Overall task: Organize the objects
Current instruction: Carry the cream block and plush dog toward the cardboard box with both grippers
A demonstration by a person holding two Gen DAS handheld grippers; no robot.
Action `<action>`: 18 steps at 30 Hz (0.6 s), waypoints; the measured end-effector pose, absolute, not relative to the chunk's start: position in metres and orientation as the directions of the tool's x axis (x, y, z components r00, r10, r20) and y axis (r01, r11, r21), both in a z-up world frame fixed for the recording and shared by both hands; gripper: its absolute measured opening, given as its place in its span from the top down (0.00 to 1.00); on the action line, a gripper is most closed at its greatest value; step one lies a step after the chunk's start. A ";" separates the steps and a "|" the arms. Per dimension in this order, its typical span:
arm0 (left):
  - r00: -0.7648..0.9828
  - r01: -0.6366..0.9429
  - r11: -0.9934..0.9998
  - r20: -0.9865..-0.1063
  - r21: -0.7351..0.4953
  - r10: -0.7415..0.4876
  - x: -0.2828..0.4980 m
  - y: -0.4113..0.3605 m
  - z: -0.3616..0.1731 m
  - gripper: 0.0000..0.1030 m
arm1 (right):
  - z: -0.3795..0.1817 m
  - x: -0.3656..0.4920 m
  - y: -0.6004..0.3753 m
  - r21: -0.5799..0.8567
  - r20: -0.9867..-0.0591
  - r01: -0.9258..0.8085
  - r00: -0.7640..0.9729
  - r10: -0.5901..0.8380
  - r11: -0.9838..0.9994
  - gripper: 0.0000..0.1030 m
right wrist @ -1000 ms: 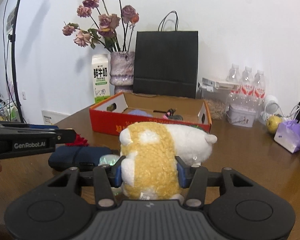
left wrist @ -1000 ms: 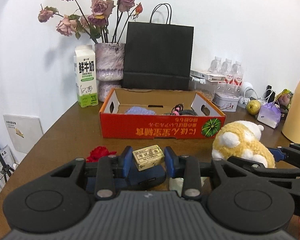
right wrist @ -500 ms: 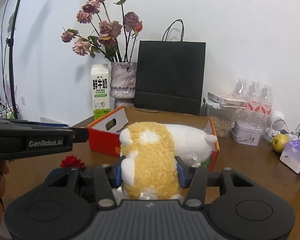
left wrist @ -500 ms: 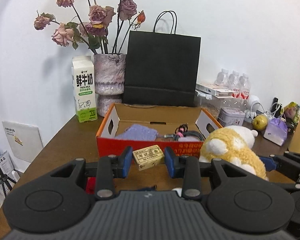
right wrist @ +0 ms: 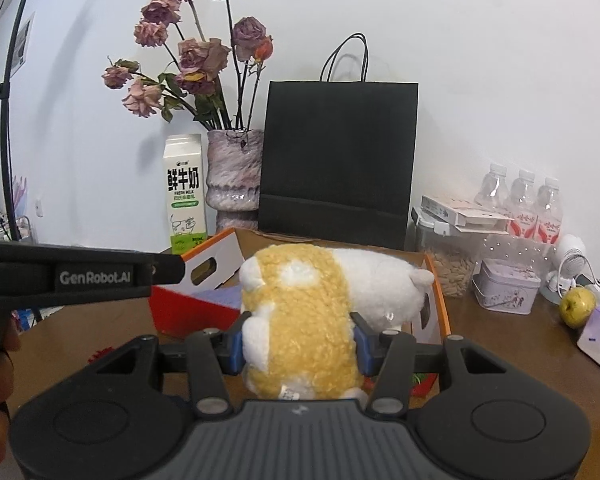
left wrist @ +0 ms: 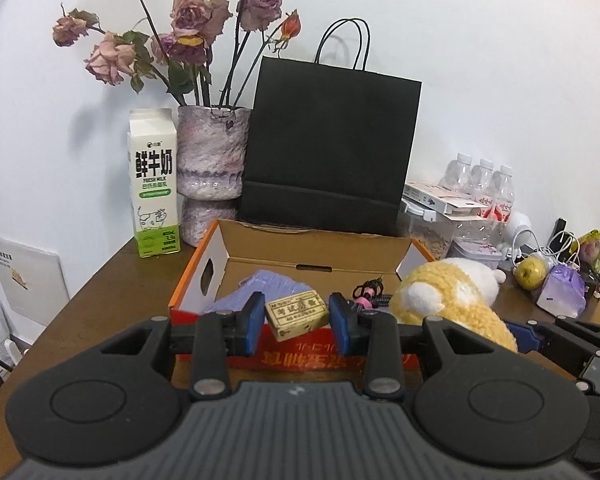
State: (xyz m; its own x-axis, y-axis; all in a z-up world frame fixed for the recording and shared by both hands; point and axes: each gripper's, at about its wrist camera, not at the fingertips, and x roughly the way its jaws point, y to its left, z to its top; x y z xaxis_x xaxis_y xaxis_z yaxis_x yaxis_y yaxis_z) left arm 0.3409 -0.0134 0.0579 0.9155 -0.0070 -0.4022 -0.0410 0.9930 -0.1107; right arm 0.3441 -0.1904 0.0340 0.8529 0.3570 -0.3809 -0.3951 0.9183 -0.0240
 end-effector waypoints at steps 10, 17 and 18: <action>0.910 -0.023 0.994 -0.414 -0.108 -0.024 0.388 -0.013 0.052 0.65 | 0.026 0.398 -0.187 0.000 -0.396 -0.396 0.843 0.364 0.918 0.53; 0.914 -0.021 0.995 -0.405 -0.099 -0.021 0.422 -0.013 0.052 0.65 | 0.026 0.430 -0.184 -0.013 -0.385 -0.395 0.850 0.360 0.919 0.53; 0.914 -0.021 0.995 -0.405 -0.096 -0.020 0.427 -0.012 0.052 0.65 | 0.027 0.436 -0.184 -0.012 -0.382 -0.393 0.851 0.359 0.919 0.53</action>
